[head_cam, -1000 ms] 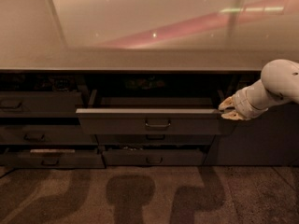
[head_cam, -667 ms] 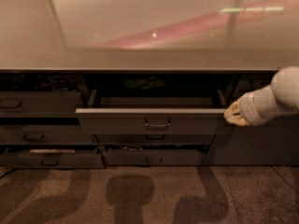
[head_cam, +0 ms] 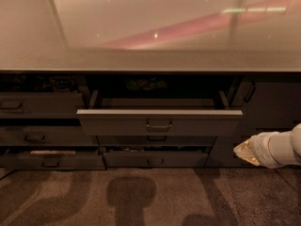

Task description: Open top drawer

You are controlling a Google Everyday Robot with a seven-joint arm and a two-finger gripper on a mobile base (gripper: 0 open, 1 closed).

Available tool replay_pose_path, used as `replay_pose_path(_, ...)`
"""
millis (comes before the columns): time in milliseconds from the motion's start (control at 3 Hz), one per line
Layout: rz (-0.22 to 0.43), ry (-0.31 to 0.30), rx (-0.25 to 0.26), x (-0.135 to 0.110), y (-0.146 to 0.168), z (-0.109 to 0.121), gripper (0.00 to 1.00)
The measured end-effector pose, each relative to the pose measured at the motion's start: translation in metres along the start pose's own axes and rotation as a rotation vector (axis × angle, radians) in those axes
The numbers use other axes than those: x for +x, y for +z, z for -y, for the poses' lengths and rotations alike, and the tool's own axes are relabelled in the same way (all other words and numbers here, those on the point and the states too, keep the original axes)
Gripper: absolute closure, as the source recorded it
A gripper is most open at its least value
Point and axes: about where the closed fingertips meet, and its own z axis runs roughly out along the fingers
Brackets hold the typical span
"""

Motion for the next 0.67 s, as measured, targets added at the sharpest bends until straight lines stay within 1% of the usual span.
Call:
replay_pose_path(333,0.001,0.0,-0.001,0.0,0.0,0.0,1.0)
replay_pose_path(667,0.069,0.027,0.012,0.005,0.001,0.02,1.0)
